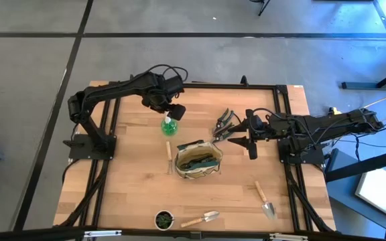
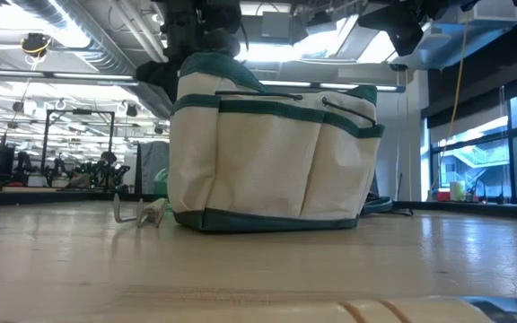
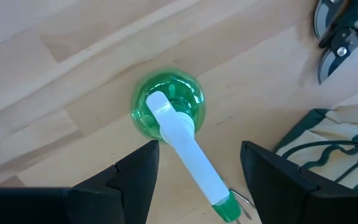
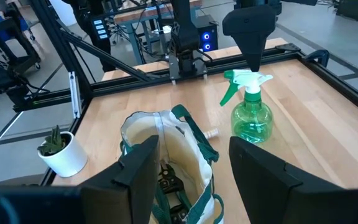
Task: Pick & Place Garden tools in Gardening bag
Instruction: Put the green gardening spray bottle into the green gardening bag
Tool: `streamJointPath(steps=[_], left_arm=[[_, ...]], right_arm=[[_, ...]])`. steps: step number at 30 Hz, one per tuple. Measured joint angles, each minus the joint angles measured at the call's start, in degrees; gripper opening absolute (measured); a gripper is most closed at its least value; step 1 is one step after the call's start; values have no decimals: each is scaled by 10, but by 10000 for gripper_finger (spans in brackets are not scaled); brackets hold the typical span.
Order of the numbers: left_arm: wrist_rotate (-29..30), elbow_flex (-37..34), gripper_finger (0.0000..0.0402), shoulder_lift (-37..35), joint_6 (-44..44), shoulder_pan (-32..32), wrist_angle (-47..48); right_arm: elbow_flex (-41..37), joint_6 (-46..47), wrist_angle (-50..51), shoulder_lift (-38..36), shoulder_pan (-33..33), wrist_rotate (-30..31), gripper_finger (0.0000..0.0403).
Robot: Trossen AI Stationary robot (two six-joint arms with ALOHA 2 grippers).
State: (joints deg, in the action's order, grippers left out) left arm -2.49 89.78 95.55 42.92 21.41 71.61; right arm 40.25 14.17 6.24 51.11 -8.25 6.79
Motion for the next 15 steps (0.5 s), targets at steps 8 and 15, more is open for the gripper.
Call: streamJointPath(steps=[8,15], left_arm=[[6,-1,222,8,3,-4,4],[0,-1,222,32,5,-9,3]], right_arm=[[0,0,0,0,0,0,195],[0,0,0,0,0,-2,195]])
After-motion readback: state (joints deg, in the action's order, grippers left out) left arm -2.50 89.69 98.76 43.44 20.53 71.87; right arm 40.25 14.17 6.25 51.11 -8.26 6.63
